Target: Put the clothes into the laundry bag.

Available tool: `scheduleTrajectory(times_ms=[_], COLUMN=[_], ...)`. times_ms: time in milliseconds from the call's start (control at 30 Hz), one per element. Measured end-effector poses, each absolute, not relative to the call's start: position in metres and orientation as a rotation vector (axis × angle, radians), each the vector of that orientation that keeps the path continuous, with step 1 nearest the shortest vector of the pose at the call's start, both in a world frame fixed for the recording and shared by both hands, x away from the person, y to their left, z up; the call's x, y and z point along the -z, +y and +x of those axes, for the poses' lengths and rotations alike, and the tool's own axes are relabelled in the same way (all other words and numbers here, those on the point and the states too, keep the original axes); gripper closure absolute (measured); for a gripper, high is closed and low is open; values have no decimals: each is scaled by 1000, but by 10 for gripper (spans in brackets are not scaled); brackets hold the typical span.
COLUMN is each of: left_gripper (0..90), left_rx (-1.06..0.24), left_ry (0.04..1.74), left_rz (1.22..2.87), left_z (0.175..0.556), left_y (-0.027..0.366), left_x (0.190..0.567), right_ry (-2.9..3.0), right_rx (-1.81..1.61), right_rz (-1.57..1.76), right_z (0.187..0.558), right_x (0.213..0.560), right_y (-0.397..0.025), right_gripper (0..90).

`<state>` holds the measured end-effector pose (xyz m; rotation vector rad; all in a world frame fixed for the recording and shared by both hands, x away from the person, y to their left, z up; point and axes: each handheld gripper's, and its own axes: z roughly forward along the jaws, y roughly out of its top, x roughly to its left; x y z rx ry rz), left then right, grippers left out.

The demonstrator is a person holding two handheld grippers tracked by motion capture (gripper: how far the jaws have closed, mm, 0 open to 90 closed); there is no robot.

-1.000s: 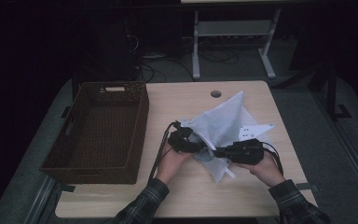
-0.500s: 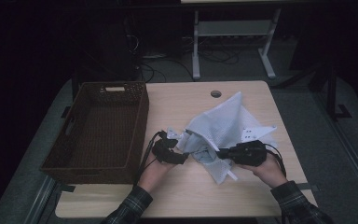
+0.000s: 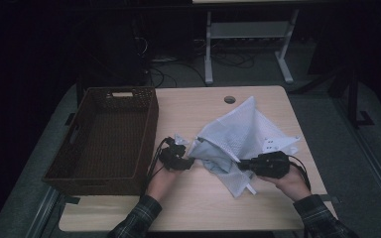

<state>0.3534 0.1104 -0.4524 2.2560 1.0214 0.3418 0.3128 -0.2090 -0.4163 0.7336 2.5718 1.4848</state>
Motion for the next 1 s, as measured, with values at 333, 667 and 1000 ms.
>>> scheduleTrajectory(times_ms=[333, 667, 1000], left_gripper=[542, 583, 881], left_rx=[-375, -298, -220], left_ry=[971, 1095, 1021], left_rz=[2182, 2202, 2301], left_z=[342, 385, 381], left_y=[113, 114, 103], left_x=[410, 443, 456], right_ry=[2570, 2571, 2571], right_rx=[-1490, -1472, -1459], right_rz=[750, 749, 762], right_z=[313, 310, 304], right_x=[417, 417, 421], right_y=[-209, -210, -219], right_gripper=[872, 872, 872])
